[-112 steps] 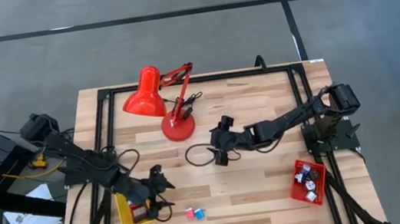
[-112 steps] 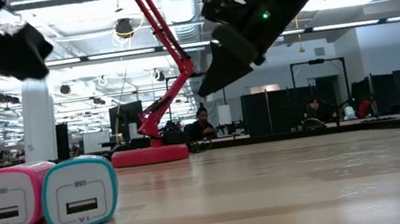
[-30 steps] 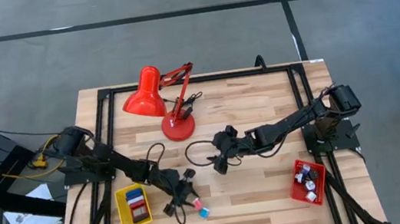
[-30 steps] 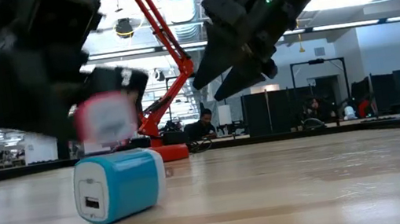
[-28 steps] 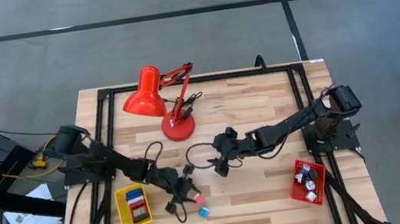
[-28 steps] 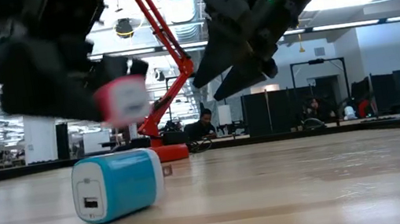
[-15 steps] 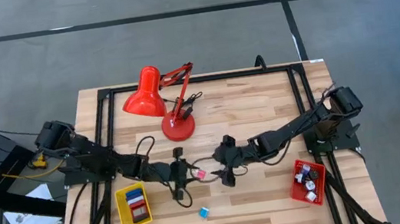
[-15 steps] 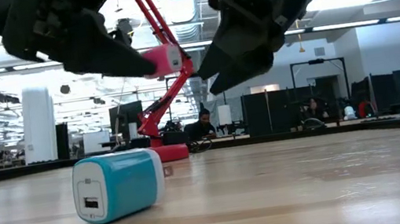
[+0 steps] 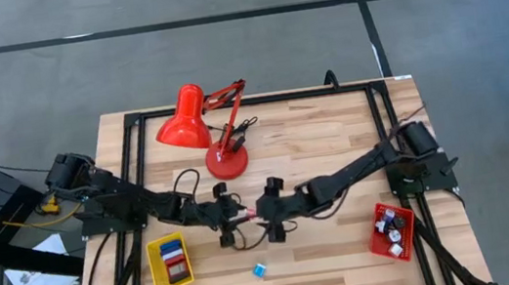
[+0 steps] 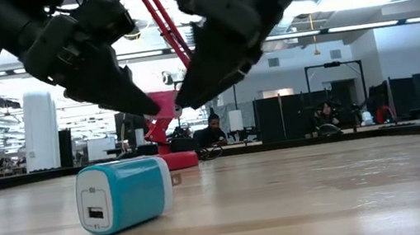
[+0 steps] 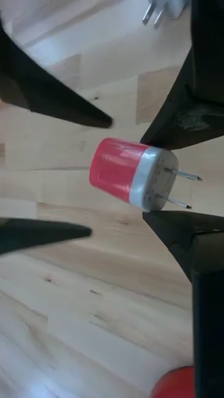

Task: Pick & Place Office items
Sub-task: Put the pink charger adapter into the red bin

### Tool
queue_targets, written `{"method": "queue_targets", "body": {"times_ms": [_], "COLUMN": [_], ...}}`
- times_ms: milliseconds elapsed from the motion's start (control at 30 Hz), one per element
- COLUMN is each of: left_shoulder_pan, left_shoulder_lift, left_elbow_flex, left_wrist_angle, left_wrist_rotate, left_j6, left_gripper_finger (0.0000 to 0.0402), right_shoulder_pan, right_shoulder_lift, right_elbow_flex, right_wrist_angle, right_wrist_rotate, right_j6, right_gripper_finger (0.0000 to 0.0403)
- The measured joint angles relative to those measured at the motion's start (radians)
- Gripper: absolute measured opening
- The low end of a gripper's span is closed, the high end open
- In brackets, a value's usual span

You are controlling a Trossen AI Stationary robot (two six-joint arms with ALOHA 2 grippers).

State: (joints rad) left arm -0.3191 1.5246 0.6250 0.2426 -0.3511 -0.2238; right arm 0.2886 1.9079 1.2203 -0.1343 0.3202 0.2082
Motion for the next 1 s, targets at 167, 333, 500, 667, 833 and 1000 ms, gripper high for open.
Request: {"method": "queue_targets", "body": {"times_ms": [167,333,500,667,833,1000], "left_shoulder_pan": [-0.002,-0.015,-0.016,-0.016,-0.016,-0.016], "left_shoulder_lift": [0.0,0.0,0.0,0.0,0.0,0.0], "left_elbow_flex": [0.0,0.0,0.0,0.0,0.0,-0.001], "left_wrist_angle": [-0.016,-0.015,-0.004,0.022,0.021,0.014], "left_wrist_rotate": [0.046,0.048,0.05,0.048,0.048,0.047], "left_j6": [-0.001,0.0,0.001,0.002,0.0,-0.001], "left_gripper_finger": [0.014,0.014,0.014,0.014,0.014,0.014], "right_shoulder_pan": [-0.005,-0.015,-0.028,-0.03,-0.029,-0.03], "right_shoulder_lift": [0.054,0.062,0.062,0.062,0.062,0.062], "right_elbow_flex": [0.096,0.115,0.115,0.115,0.115,0.114], "right_wrist_angle": [-0.072,-0.06,-0.031,-0.026,-0.028,-0.034], "right_wrist_rotate": [0.021,-0.017,-0.087,-0.098,-0.13,-0.138], "right_j6": [-0.005,0.0,0.019,0.02,0.03,0.032], "right_gripper_finger": [0.0307,0.0285,0.0256,0.0215,0.0162,0.0114]}}
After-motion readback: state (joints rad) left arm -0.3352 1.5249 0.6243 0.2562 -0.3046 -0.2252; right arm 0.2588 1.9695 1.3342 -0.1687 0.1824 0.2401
